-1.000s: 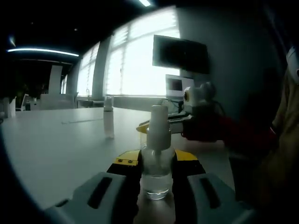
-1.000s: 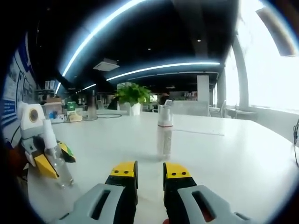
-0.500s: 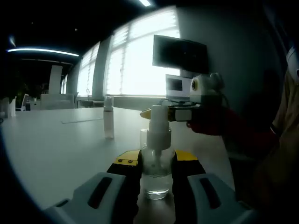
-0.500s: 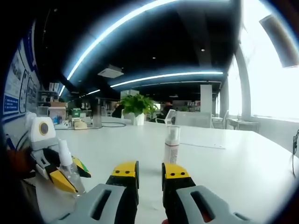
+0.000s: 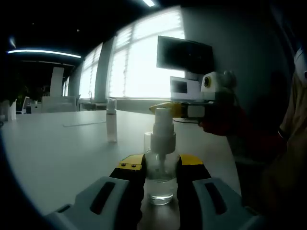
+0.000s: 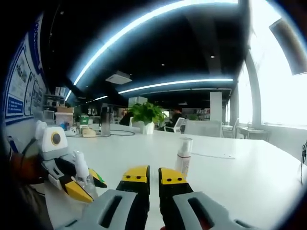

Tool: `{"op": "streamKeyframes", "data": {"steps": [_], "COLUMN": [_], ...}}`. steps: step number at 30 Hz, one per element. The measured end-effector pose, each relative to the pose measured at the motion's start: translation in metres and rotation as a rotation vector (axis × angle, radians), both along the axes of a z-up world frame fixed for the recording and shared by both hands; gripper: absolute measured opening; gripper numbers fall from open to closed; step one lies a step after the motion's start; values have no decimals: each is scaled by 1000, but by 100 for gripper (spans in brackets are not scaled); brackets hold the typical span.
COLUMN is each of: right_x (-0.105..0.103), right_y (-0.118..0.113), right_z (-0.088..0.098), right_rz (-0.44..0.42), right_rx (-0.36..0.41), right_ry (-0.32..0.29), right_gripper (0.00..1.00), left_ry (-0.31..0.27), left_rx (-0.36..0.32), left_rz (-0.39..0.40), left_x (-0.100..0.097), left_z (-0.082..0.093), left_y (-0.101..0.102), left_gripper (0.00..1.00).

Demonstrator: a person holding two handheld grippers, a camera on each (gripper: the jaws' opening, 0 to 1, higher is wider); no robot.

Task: Clamp pump bottle remove cover press pump head put on cover

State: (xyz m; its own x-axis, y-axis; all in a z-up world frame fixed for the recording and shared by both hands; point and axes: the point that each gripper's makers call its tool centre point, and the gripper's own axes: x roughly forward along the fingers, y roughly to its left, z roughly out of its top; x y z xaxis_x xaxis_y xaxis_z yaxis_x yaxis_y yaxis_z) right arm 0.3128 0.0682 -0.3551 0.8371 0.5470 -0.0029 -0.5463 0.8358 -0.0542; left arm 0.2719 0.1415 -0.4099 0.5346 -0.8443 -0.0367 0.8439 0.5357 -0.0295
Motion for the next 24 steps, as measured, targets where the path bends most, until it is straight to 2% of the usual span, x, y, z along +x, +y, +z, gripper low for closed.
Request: {"op": "streamKeyframes", "data": {"steps": [11,24], "right_x": [-8,-24], "right_y": [5,20], "right_z": [-7,-6], "right_rz": [24,106], "right_rx": [-13,1], "right_ry": [16,8], "right_gripper": [0,0], "left_ry": [0,2], "left_rx": [0,-2], "left_rz": [1,1], "left_x": [-1,0], "left_z": [0,0], "left_y": [-1,0], "left_gripper": [16,16]}}
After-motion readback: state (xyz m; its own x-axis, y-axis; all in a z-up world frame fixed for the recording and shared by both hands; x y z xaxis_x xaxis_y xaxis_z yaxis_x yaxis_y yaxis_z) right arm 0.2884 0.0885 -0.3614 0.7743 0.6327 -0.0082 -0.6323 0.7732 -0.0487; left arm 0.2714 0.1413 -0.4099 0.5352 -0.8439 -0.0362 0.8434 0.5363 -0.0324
